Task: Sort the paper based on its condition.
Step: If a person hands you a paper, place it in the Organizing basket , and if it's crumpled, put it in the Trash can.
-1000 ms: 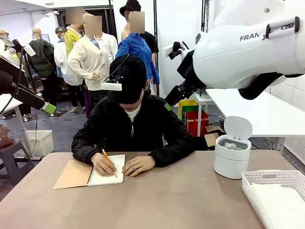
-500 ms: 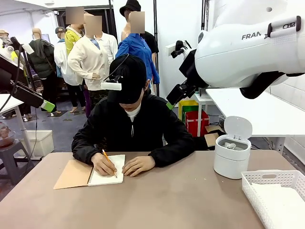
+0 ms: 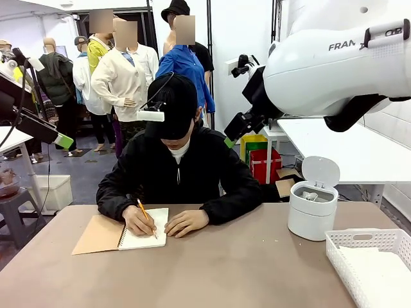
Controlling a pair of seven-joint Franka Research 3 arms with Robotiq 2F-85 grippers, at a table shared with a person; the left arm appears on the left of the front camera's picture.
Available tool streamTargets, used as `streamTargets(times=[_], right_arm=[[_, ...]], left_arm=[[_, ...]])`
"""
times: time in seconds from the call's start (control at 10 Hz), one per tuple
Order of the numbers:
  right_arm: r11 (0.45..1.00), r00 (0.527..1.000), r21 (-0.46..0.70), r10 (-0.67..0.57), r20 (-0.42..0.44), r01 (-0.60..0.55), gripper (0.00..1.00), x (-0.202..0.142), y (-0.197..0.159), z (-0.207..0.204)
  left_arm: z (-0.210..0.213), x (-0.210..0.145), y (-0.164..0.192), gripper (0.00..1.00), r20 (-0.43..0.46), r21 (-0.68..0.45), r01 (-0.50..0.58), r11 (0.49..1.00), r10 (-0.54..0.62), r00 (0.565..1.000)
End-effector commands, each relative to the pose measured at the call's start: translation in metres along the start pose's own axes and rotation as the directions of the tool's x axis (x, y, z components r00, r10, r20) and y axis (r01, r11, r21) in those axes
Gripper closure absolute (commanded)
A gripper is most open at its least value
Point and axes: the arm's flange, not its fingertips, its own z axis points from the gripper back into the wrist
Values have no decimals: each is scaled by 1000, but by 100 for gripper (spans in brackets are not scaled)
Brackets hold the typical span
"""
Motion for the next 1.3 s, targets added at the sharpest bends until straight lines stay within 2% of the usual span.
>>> streamTargets(times=[0.0,0.3,0.7,1.2], right_arm=[[999,999,-8,-31,-10,31,0,-6,7,10],[998,998,-3,-56,12,56,0,-8,4,17],[998,998,17,-53,-28,53,0,-12,4,15],[999,999,4,-38,-9,38,0,-4,3,17]], left_arm=[[-3,-1,-3,0,19,-14,-6,1000,6,1000],[0,0,0,0,0,0,0,1000,0,1000],[0,0,0,0,0,0,0,1000,0,1000],[0,0,0,0,0,0,0,1000,0,1000]])
